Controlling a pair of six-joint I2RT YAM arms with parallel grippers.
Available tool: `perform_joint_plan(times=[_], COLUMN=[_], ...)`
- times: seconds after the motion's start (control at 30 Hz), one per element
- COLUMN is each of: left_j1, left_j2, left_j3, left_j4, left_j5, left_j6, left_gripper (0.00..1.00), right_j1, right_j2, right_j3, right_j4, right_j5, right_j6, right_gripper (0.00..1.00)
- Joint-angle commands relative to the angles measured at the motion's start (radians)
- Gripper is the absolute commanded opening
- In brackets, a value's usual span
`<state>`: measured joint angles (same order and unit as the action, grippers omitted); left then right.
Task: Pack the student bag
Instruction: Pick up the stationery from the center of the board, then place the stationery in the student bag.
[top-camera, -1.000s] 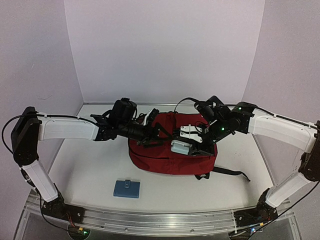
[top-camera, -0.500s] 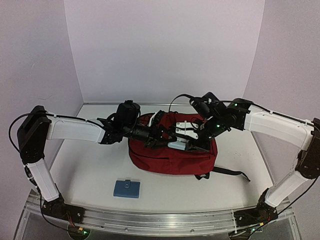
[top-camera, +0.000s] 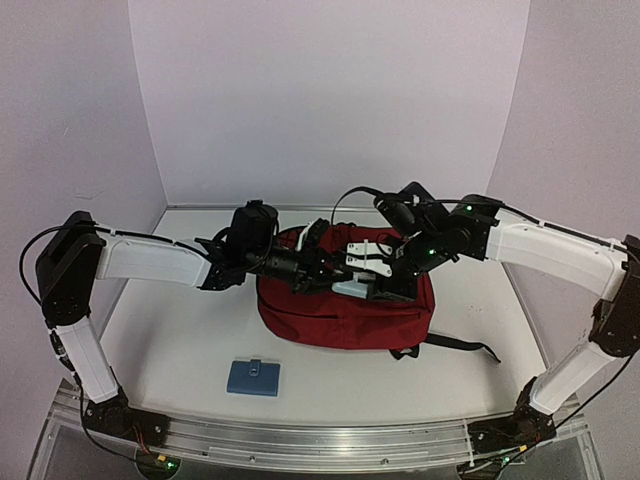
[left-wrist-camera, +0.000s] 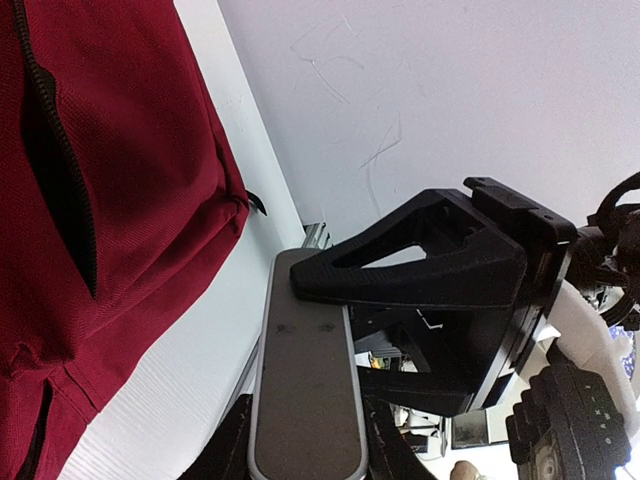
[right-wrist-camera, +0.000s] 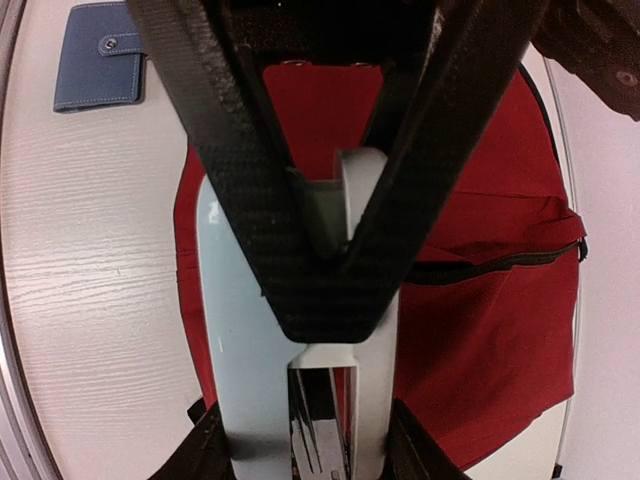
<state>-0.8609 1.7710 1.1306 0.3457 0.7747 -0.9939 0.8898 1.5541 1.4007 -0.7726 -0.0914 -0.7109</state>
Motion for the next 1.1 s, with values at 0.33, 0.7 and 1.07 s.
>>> perform_joint_plan(times=[0.33, 0.7, 1.07], left_j1=[0.119, 0.250, 0.253], left_j2=[-0.148, -0.338, -0.400], left_j3=[-0.143, -0.222, -0.263], left_j4=[0.135, 0.015, -0.043], left_j5=[-0.028, -0.196, -0.293], left_j6=[-0.034, 0.010, 0.018], left_gripper=[0.00, 0.00, 0.00], right_j1=[-0.073, -0.221, -0.155], right_j2=[0.099, 0.325, 0.483], right_j3=[0.265, 0.459, 0.545], right_j4=[0.059, 0.059, 0.046], right_j5=[-0.024, -0.095, 0.139], right_j6=[0.342, 0.711, 0.786], right_gripper=[0.97, 0.85, 0.78])
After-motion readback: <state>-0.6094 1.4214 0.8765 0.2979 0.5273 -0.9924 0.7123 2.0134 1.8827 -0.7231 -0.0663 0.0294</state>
